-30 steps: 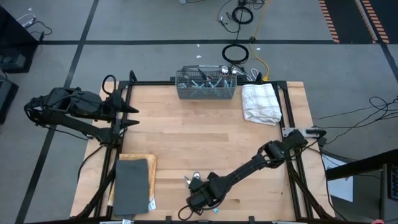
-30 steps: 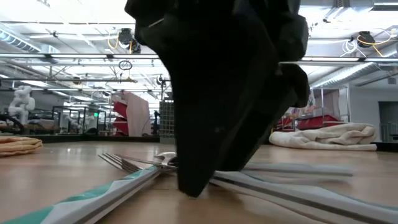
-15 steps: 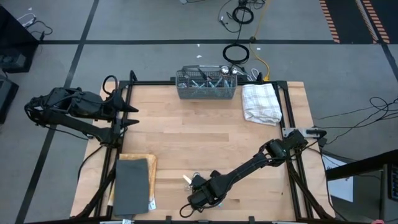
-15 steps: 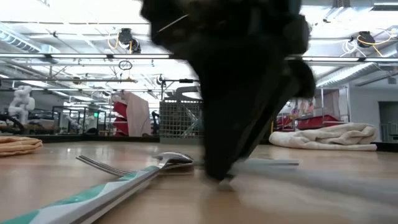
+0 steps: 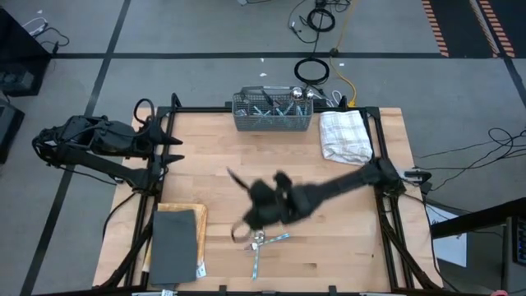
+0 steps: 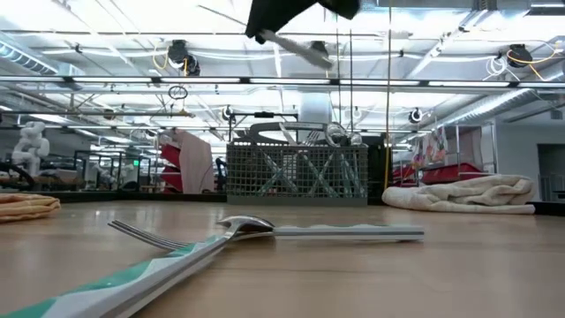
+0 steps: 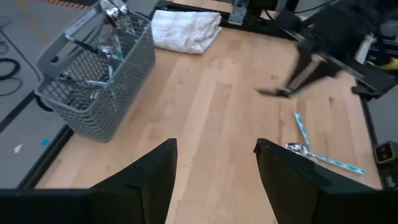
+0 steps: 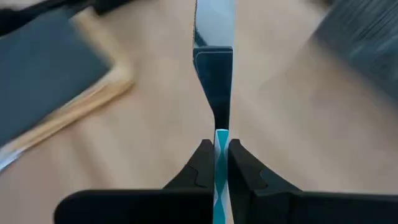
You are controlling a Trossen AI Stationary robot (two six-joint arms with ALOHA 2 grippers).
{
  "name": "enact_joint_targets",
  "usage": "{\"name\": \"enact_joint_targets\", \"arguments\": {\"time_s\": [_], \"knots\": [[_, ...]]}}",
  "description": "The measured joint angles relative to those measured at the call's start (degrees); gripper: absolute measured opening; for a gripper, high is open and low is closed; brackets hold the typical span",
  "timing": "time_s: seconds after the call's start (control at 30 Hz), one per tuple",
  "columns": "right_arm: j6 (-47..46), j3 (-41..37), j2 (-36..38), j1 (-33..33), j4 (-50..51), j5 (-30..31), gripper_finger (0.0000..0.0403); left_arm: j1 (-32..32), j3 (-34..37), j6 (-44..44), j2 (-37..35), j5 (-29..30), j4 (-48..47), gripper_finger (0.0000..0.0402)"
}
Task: Sort silverware
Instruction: Put the blue table knife into the gray silverware rack
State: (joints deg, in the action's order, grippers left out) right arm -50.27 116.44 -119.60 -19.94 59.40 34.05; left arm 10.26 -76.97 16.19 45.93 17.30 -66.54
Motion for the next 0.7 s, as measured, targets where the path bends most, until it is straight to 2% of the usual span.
{"name": "enact_joint_targets", "arguments": {"time_s": [0.2, 0.4, 0.57, 0.7], "knots": [[18.06, -0.01, 5.08, 11.31, -1.33, 6.33, 0.0, 0.0, 0.0, 1.01, 0.0, 3.32, 0.07, 0.0224], [35.22, -0.04, 9.17, 23.88, -9.43, 6.43, 0.0, 0.0, 0.0, 1.56, 0.0, 5.91, 0.07, 0.0224], [44.69, -1.19, 12.81, 33.18, -19.75, 2.15, 0.0, 0.0, 0.0, 1.57, 0.0, 9.94, 0.07, 0.0224], [47.08, -9.97, 16.24, 38.69, -32.59, -6.52, 0.0, -0.01, 0.0, 1.64, 0.0, 12.98, 0.07, 0.0224]]}}
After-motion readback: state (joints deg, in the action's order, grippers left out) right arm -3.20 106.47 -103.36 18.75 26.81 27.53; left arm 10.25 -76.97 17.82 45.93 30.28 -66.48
